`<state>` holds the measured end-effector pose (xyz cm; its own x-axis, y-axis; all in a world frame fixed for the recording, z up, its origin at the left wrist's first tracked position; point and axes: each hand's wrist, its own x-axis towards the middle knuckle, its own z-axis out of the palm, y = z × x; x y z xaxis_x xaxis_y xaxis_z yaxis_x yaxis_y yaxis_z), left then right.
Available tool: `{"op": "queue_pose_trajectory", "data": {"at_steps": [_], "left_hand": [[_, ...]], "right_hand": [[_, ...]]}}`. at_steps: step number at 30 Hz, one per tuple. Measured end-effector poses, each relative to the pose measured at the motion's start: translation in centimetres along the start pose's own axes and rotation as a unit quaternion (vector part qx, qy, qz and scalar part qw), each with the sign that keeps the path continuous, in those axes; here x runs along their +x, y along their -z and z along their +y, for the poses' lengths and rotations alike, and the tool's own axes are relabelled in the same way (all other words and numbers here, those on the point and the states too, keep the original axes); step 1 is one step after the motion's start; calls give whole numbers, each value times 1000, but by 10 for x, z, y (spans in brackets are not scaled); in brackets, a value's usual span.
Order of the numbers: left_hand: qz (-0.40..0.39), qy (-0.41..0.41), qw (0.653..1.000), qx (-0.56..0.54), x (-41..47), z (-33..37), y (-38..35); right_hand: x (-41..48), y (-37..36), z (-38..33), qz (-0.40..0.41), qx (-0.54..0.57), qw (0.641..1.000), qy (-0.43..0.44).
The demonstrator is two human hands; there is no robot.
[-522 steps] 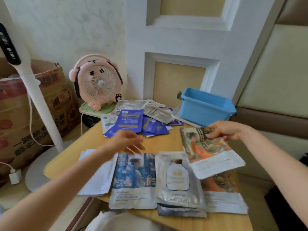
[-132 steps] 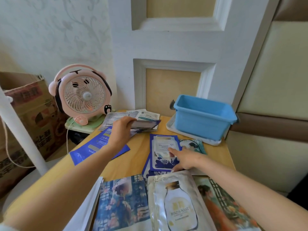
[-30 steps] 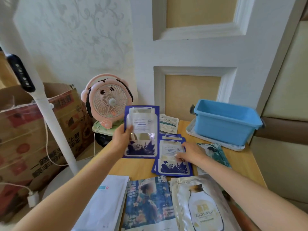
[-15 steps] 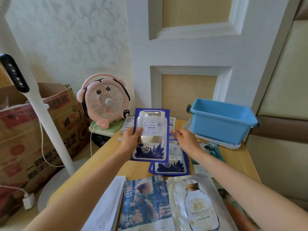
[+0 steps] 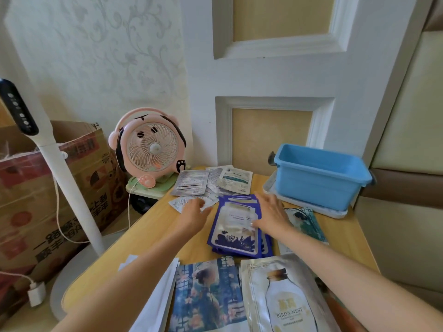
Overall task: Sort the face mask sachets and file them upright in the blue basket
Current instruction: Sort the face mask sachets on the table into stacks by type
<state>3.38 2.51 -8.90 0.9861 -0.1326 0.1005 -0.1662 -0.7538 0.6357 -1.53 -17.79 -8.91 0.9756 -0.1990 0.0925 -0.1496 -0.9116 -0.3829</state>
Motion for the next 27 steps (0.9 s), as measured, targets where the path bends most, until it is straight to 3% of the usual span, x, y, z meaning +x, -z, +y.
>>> {"op": "queue_pose_trajectory", "data": {"at_steps": [2, 4, 6, 9, 12, 14, 18, 24, 27], "left_hand": [[56, -1, 995, 84, 12, -24, 0], [26, 6, 989, 143, 21, -42, 1], [-38, 11, 984, 176, 29, -52, 0], [-50, -19, 967, 250, 38, -56, -2], [-16, -115, 907, 405, 38, -52, 3], [-35, -130, 883, 449, 45, -49, 6], [-84, -100, 897, 422, 53, -41, 18], [-64, -74, 891, 443, 51, -30, 9], [-46, -73, 858, 506, 52, -29, 2]], "right_hand": [[-2, -5, 1, 11, -21, 993, 117], [-1, -11, -4, -75, -9, 975, 211], [3, -21, -7, -187, -47, 950, 245], [13, -26, -3, -233, -52, 939, 246], [19, -23, 0, -249, -11, 937, 244], [19, -24, 1, -250, 13, 937, 244], [17, -23, -1, -246, 24, 938, 243], [18, -16, 0, -267, 40, 938, 217], [18, -16, 1, -263, 56, 939, 214]]}}
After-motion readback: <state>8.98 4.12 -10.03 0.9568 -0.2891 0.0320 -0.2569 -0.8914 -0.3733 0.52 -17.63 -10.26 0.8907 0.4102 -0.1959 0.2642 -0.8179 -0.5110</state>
